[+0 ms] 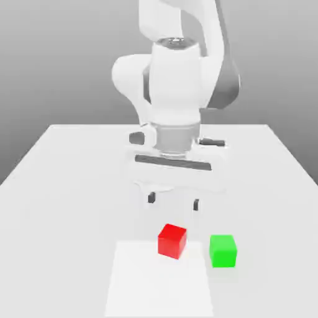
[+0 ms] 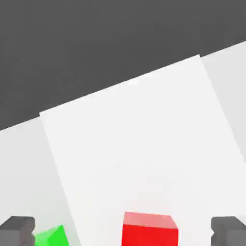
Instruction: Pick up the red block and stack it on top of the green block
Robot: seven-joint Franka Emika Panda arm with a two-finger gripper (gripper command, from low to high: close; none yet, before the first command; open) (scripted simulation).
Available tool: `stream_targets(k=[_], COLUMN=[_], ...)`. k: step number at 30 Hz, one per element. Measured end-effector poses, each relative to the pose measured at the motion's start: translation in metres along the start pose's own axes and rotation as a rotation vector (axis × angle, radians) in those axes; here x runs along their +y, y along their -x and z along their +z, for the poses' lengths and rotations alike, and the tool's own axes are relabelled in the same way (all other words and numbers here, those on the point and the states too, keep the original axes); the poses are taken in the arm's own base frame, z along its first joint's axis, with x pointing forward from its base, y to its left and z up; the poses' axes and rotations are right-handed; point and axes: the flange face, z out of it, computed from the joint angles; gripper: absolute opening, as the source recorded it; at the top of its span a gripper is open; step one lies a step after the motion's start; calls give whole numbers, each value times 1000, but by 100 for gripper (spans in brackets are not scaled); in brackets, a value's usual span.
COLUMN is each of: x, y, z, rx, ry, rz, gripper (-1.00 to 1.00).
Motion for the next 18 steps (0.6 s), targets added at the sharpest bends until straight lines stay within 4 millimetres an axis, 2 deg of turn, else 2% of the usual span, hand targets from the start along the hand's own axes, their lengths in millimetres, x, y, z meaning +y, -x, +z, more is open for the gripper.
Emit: stream_targets(k=[2, 5, 6, 13, 18], x=[7, 10, 11, 11, 9], y=[3, 5, 5, 6, 5], z=[27, 54, 62, 63, 28], rx=[-8, -12, -12, -12, -10], ry=[20, 26, 26, 25, 26], rz=[12, 15, 15, 14, 14], gripper=[0, 0, -100, -100, -100])
